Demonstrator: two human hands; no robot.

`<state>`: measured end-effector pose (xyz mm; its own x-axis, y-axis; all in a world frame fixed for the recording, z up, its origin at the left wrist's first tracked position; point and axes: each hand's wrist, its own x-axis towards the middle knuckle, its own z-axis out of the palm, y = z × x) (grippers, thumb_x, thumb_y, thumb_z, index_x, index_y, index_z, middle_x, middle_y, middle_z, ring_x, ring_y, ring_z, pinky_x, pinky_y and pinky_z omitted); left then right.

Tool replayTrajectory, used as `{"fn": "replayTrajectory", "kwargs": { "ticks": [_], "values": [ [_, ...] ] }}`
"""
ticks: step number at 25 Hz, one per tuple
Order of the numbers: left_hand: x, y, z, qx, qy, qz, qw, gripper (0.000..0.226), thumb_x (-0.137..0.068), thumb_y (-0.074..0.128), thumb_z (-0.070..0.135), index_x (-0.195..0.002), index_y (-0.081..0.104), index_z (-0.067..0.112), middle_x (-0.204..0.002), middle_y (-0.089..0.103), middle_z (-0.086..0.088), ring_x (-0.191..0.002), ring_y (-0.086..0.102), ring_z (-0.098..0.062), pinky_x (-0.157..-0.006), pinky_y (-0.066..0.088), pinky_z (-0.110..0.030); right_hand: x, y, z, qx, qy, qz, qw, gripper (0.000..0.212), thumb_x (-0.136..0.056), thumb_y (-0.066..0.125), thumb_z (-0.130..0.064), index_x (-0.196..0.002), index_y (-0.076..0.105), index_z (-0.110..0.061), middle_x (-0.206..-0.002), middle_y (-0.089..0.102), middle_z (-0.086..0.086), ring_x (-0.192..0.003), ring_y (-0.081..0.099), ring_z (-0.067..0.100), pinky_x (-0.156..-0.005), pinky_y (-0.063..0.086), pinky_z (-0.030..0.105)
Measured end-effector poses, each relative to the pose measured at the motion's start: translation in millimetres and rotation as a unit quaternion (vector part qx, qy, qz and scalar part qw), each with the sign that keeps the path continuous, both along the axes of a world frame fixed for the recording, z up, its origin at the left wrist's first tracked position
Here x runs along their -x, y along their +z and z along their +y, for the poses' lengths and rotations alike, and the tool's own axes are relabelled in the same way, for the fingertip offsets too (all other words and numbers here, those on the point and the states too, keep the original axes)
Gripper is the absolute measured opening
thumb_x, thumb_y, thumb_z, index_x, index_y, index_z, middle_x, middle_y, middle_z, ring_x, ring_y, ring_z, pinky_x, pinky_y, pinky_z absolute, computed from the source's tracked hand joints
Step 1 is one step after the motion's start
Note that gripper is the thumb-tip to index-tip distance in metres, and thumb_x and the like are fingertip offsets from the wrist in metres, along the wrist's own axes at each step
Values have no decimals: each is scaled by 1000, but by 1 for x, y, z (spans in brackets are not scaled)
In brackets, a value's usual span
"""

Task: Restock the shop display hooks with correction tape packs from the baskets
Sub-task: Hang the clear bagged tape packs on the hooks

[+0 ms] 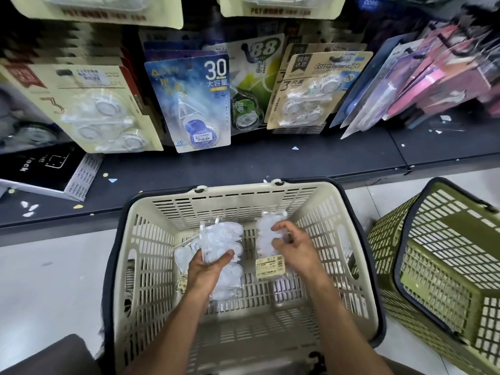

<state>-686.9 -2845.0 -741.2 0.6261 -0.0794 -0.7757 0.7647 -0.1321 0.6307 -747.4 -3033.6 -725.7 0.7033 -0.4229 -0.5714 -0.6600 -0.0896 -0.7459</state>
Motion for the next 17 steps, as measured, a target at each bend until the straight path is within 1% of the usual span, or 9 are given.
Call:
{"fn": "replayTrajectory", "kwargs": {
  "ticks": [2, 4, 6, 8, 10, 12, 13, 15, 17],
  "values": [
    [1, 1, 0, 8, -17, -6, 1000, 83, -87, 78, 28, -155, 34, 9, -160, 40, -10, -145, 40, -31, -118, 30, -38, -7, 1, 20, 106, 110, -6, 988, 66, -87, 71, -19, -136, 41, -50, -100, 67, -4, -81, 71, 17, -73, 63, 39],
    [3, 3, 0, 14, -33, 7, 999, 93, -87, 71, 45, -160, 23, 14, -159, 41, -10, -147, 37, -32, -119, 29, -43, -12, -1, 44, 84, 157, -38, 983, 81, -87, 71, -37, -145, 20, -60, -96, 68, -2, -80, 70, 16, -75, 60, 33],
    [4, 5, 3, 42, -65, 33, 996, 102, -82, 63, 66, -161, 20, 19, -159, 42, -11, -148, 35, -33, -118, 29, -48, -15, -3, 60, 28, 180, -36, 983, 73, -91, 62, -53, -146, 15, -63, -97, 66, 3, -87, 66, 19, -79, 52, 30],
    [2, 4, 13, 57, -90, 44, 993, 103, -66, 73, 78, -147, 45, 21, -143, 58, -9, -138, 48, -33, -112, 39, -47, -16, -5, 68, -85, 155, -47, 983, 55, -97, 55, -47, -145, 29, -57, -97, 68, 0, -95, 64, 17, -86, 48, 31],
    [-1, 0, 18, 27, -77, 23, 996, 50, -71, 89, 45, -107, 59, 28, -104, 69, 3, -113, 61, -25, -95, 48, -33, -18, -14, 69, -196, 2, -63, 979, 35, -101, 52, -27, -135, 51, -35, -89, 71, 4, -89, 66, 21, -83, 52, 33],
    [-5, -9, 23, -47, -96, -19, 994, 38, -77, 86, 17, -97, 56, 28, -94, 64, 11, -105, 61, -20, -89, 51, -30, -21, -41, 70, -224, -185, -16, 957, 17, -101, 52, -16, -115, 63, -17, -91, 72, 13, -84, 69, 28, -76, 59, 39],
    [-6, -10, 27, -66, -93, -19, 993, 38, -77, 85, 12, -100, 57, 25, -98, 64, 10, -107, 61, -19, -94, 54, -34, -23, -56, 73, -183, -228, 39, 956, 13, -100, 54, -17, -108, 64, -15, -97, 72, 14, -88, 69, 30, -80, 60, 41],
    [-5, -21, 39, -84, -49, -36, 995, 42, -76, 85, 8, -104, 57, 22, -111, 66, 3, -112, 62, -21, -93, 58, -31, -30, -75, 81, -118, -197, 127, 965, 11, -92, 62, -21, -101, 62, -15, -106, 72, 11, -95, 68, 29, -83, 59, 44],
    [-1, -33, 58, -107, 22, -62, 992, 37, -80, 83, 7, -101, 55, 22, -121, 65, -5, -111, 63, -25, -73, 58, -14, -43, -83, 98, -108, -150, 142, 973, 22, -86, 69, -20, -102, 55, -15, -104, 66, 6, -92, 64, 25, -72, 56, 34]
  ]
}}
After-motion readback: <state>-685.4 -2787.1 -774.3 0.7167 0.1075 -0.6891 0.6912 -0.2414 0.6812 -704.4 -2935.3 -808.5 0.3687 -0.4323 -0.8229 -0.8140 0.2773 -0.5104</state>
